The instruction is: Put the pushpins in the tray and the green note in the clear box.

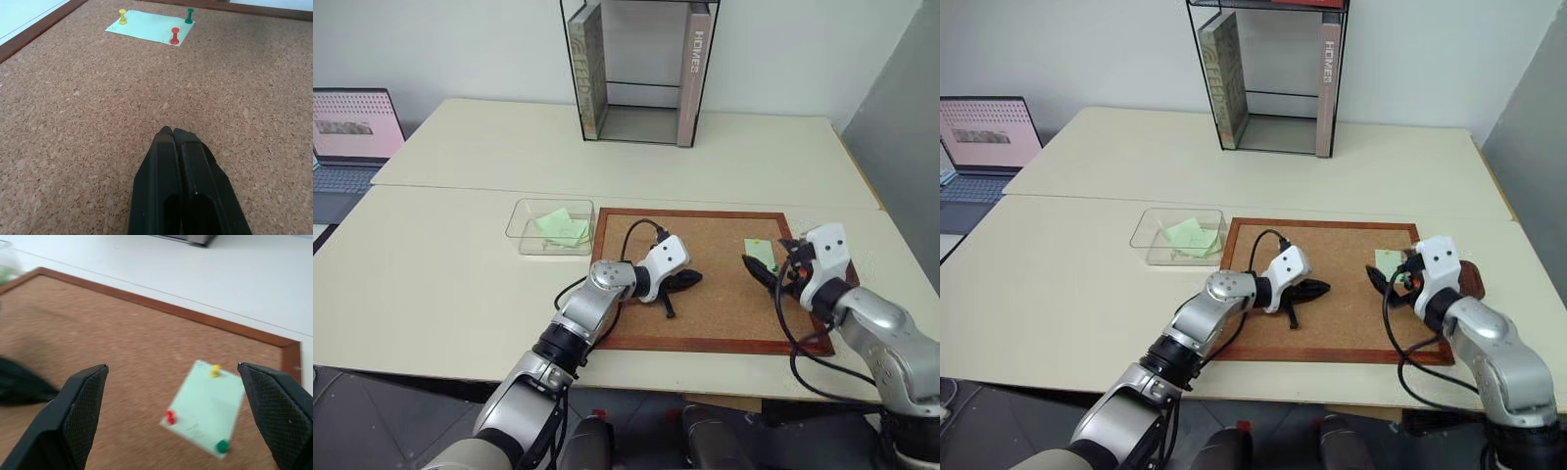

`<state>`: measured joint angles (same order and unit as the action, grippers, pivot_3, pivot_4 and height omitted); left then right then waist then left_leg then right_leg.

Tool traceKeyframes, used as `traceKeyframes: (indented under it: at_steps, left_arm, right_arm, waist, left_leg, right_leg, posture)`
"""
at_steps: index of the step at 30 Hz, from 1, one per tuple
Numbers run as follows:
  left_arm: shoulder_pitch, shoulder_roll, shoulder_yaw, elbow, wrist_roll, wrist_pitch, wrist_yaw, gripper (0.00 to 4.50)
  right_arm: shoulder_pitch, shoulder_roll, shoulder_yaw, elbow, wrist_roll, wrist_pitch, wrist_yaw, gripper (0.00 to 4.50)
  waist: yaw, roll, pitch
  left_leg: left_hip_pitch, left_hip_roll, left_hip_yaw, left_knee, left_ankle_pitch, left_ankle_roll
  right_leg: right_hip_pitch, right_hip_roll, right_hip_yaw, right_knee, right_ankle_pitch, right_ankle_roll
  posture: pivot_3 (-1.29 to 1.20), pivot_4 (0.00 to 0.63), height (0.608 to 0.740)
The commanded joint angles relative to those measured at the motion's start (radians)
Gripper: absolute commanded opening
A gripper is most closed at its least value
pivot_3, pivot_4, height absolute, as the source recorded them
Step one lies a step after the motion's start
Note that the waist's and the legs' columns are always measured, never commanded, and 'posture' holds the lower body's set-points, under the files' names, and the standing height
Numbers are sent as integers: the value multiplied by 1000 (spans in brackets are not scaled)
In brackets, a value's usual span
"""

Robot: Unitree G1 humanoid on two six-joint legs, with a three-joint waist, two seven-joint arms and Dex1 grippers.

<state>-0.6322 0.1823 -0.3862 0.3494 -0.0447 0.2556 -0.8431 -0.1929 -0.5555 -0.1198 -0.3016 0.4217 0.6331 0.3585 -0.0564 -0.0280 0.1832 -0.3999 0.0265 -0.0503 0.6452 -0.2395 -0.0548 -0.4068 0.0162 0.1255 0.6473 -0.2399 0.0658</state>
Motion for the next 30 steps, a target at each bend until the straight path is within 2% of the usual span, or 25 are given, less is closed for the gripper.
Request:
traceKeyframes:
  at_steps: [1, 8, 15, 23, 30]
  left_arm:
    - [23, 1, -11, -42, 11, 6, -8, 58]
    - [72, 7, -3, -91, 0, 3, -10, 58]
    - [109, 21, -3, -122, 0, -7, -16, 58]
    - [103, 28, 4, -110, 3, -7, -15, 0]
    - [92, 35, 11, -95, 2, -7, -20, 0]
  right_arm:
    - [-108, 13, 20, 174, -62, -87, 33, 4500]
    - [-208, 37, 55, 391, -139, -188, 78, 4500]
    - [-245, 59, 65, 488, -190, -259, 93, 4500]
    - [-270, 79, 60, 548, -219, -297, 99, 3135]
    - [-290, 96, 57, 579, -230, -317, 100, 1600]
  waist:
    - [-1, 1, 0]
    - [-1, 1, -1]
    - [-1, 2, -1]
    - [-3, 2, -1]
    - [-6, 2, -1]
  left_leg:
    - [0, 0, 1, 0, 0, 0]
    - [0, 0, 0, -1, 0, 0]
    - [0, 0, 0, 0, 0, 0]
    - [1, 0, 0, 0, 0, 0]
    - [1, 0, 0, 0, 0, 0]
  right_leg:
    - [0, 0, 1, 0, 0, 0]
    - [0, 0, 0, 0, 0, 0]
    - [0, 0, 0, 1, 0, 0]
    - [0, 0, 0, 1, 0, 0]
    - [0, 0, 0, 1, 0, 0]
  posture:
    - [0, 150, 740]
    - [0, 150, 740]
    - [0, 150, 740]
    - [0, 150, 740]
    - [0, 150, 740]
